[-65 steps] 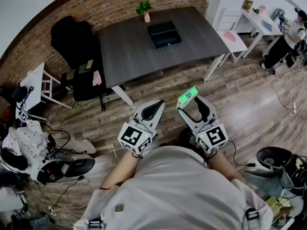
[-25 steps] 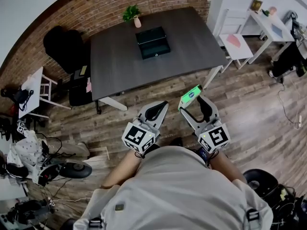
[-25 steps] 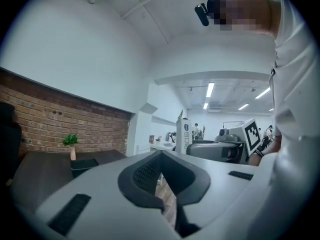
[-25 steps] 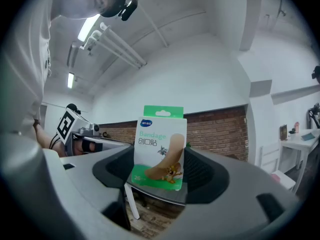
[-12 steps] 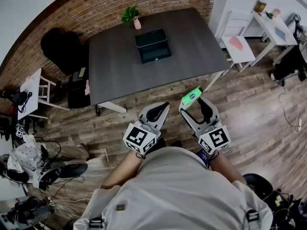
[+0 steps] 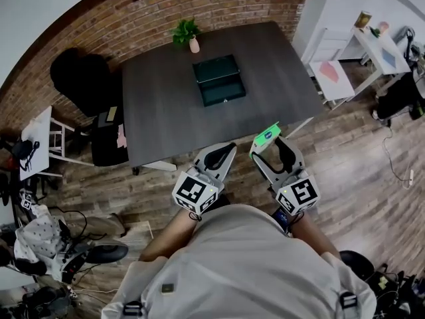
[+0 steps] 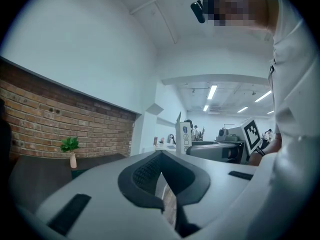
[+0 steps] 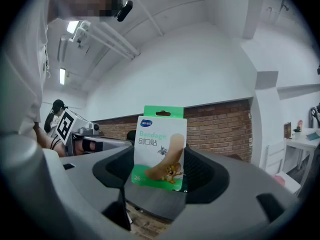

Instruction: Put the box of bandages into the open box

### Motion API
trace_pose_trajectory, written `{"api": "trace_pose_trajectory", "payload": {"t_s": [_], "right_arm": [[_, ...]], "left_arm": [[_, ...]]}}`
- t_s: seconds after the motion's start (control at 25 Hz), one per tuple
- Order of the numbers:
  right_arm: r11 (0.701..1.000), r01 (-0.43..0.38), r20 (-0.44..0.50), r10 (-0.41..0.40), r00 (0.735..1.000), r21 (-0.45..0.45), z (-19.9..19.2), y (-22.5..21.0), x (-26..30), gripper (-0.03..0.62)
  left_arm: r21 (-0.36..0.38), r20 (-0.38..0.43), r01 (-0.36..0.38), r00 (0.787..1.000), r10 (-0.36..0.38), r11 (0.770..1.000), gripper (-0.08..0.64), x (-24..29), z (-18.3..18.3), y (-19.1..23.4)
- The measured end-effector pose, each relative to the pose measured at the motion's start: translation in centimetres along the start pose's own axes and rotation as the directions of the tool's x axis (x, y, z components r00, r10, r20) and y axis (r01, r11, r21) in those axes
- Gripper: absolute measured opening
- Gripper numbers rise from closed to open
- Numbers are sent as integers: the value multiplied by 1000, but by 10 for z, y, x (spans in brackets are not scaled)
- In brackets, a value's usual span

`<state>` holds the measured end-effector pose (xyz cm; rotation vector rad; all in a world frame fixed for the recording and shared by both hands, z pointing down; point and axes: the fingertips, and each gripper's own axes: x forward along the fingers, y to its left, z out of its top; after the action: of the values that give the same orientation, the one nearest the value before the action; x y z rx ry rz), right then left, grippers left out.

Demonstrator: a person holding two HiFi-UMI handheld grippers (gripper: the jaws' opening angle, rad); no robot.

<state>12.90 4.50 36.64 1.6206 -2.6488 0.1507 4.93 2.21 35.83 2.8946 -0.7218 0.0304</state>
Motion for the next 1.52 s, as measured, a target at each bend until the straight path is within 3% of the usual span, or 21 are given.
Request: {"api": "trace_pose_trajectory", "payload": {"t_s": [0.4,0.56,0.8,0.96,1.52], "right_arm": [[1000,22,-13,-22,1000,-4,7,19,104,301],[1000,8,-13,-8,1000,-7,5,34,138,301],[1000,-22,-9,22,1000,-4,-3,35,155,301],[999,-42,-34,42,999,2,1,36,198,301],[989,-148,-82,147,986,3,-7,-21,280,301]], "left_arm": [[0,29,55,998,-55,998,15,-17,17,93],[14,76,37,996,-38,999,15,-30,27,128],[10,78,14,997,-15,1000,15,-30,19,145],[-21,64,1,998,1,1000,15,-30,26,185],[-6,56,-110,992,110,994,15,24,28,258]]}}
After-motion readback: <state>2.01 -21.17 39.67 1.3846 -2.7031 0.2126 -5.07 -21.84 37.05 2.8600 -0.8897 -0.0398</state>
